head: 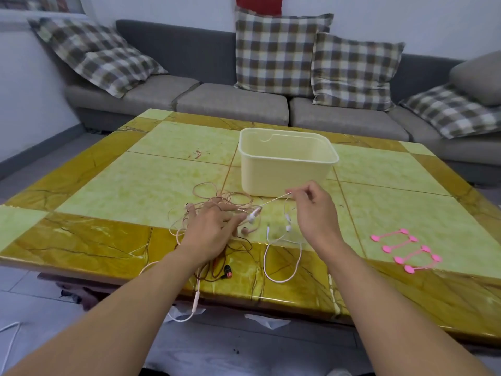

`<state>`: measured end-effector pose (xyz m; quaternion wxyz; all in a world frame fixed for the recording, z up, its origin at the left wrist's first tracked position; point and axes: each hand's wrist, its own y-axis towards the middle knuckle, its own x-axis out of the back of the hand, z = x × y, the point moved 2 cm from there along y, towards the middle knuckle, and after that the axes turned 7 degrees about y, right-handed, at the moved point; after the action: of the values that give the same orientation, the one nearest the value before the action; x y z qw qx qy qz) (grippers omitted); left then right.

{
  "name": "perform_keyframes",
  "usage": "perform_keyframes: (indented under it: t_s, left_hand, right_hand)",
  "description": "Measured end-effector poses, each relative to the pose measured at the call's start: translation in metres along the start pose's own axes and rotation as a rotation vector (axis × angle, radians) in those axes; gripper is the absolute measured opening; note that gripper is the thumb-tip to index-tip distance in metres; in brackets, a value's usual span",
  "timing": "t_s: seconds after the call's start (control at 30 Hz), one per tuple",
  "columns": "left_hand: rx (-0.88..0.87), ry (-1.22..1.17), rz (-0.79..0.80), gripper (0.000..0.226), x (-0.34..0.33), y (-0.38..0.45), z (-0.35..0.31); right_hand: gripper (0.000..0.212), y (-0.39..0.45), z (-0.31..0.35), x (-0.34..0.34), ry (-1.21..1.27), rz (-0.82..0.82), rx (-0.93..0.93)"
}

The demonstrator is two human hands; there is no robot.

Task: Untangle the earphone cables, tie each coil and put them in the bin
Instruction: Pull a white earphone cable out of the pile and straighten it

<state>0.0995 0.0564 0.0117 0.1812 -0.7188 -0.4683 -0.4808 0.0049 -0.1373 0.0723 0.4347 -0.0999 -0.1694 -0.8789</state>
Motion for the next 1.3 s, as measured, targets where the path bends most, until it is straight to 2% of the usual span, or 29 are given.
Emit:
perform_keyframes:
  t_s: [0.13, 0.2, 0.3, 0.43, 0.5, 0.6, 0.7, 0.77, 0.87, 0.97, 1.03, 1.13, 1.23, 1.3]
  left_hand:
    - [0.103, -0.105, -0.065, 0.061, -0.003, 0.006, 0.012]
    - [0.158, -0.034, -0.033, 0.066, -0.003, 0.007, 0.021]
    - [0.179, 0.163, 0.031, 0.057, 0.002, 0.007, 0.031]
    - [0.291, 0.343, 0.015, 0.056, 0.012, 0.006, 0.045]
    - [0.331, 0.401, 0.013, 0.046, 0.018, 0.006, 0.046]
    - [0.345, 0.437, 0.118, 0.036, 0.029, 0.007, 0.036]
    - [0.353, 0.564, 0.257, 0.047, 0.046, 0.002, 0.013]
    - [0.311, 0.659, 0.223, 0.048, 0.055, -0.001, -0.005]
    - [0.319, 0.649, 0.09, 0.044, 0.067, -0.006, -0.033]
    - [0.258, 0.691, -0.089, 0.031, 0.068, -0.007, -0.056]
    - [0.194, 0.499, -0.155, 0.023, 0.06, -0.007, -0.065]
    - [-0.037, 0.23, -0.048, 0.02, 0.025, -0.005, -0.076]
    - [-0.25, 0.206, 0.147, 0.053, -0.012, -0.008, -0.082]
    - [-0.276, 0.269, 0.149, 0.059, -0.031, -0.006, -0.087]
  right_hand:
    - [0.015, 0.006, -0.01, 0.01, 0.3, -0.212, -0.235]
    - [0.013, 0.01, -0.013, 0.016, 0.372, -0.194, -0.263]
    - [0.012, 0.014, -0.019, 0.021, 0.373, -0.07, -0.287]
    - [0.012, 0.014, -0.024, 0.03, 0.248, 0.075, -0.279]
    - [0.015, 0.012, -0.026, 0.035, 0.138, 0.16, -0.227]
    - [0.016, 0.009, -0.029, 0.04, -0.028, 0.283, -0.122]
    - [0.013, 0.007, -0.028, 0.046, -0.145, 0.309, -0.031]
    - [0.011, 0.006, -0.026, 0.05, -0.181, 0.299, -0.006]
    - [0.011, 0.007, -0.027, 0.061, -0.275, 0.235, 0.018]
    - [0.01, 0.003, -0.032, 0.07, -0.348, 0.315, -0.023]
    - [0.01, -0.004, -0.035, 0.07, -0.362, 0.44, -0.045]
    - [0.016, -0.011, -0.039, 0.071, -0.347, 0.482, -0.047]
    - [0.012, -0.016, -0.042, 0.066, -0.314, 0.464, -0.03]
    - [0.017, -0.019, -0.041, 0.063, -0.251, 0.45, -0.023]
